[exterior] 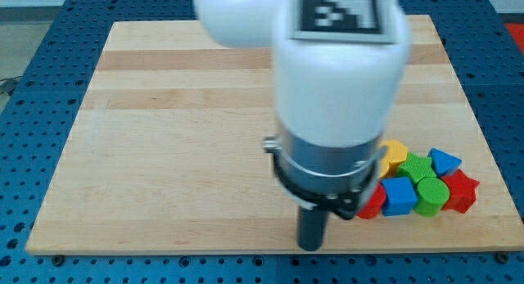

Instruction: Push blue triangle diagonally above yellow hexagon

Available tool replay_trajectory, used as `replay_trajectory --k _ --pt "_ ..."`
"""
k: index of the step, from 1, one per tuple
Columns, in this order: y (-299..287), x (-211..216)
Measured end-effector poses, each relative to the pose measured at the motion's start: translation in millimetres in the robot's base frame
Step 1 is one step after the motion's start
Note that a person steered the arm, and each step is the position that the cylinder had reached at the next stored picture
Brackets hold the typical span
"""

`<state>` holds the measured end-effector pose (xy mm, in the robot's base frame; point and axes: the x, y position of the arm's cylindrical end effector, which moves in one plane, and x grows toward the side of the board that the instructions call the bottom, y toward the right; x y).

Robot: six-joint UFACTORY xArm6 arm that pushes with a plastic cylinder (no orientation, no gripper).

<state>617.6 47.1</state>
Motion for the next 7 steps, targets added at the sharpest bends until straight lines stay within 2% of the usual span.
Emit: replay_trajectory --k 1,2,3,5,6,7 --pt "5 0" --pt "81 1" --pt "112 0" --pt "154 0" --pt "154 0" --pt "168 -32"
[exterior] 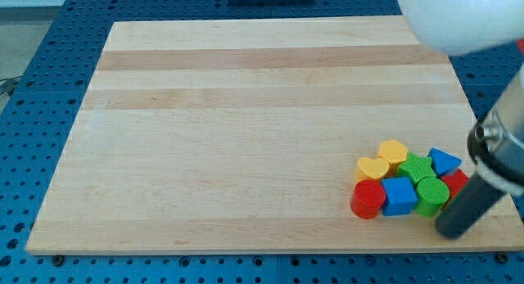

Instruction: Push blue triangle diagonally above yellow hexagon

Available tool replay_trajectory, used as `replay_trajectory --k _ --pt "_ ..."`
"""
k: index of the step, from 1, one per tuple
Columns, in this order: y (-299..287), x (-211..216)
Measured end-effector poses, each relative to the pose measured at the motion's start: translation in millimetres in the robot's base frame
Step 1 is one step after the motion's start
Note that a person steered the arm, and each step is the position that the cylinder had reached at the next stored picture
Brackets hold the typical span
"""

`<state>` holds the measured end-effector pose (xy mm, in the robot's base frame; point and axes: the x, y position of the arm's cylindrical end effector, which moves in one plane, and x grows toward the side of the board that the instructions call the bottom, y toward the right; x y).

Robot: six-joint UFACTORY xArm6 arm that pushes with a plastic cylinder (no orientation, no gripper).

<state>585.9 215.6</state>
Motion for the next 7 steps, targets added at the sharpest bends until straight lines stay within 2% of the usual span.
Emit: replay_trajectory --k 1,2,3,4,5,6,7 --pt "7 -22" --pt "5 -22" --pt "4 -63" --pt "2 -66" --pt "1 -88" --pt "-1 -145" --pt "-4 -179"
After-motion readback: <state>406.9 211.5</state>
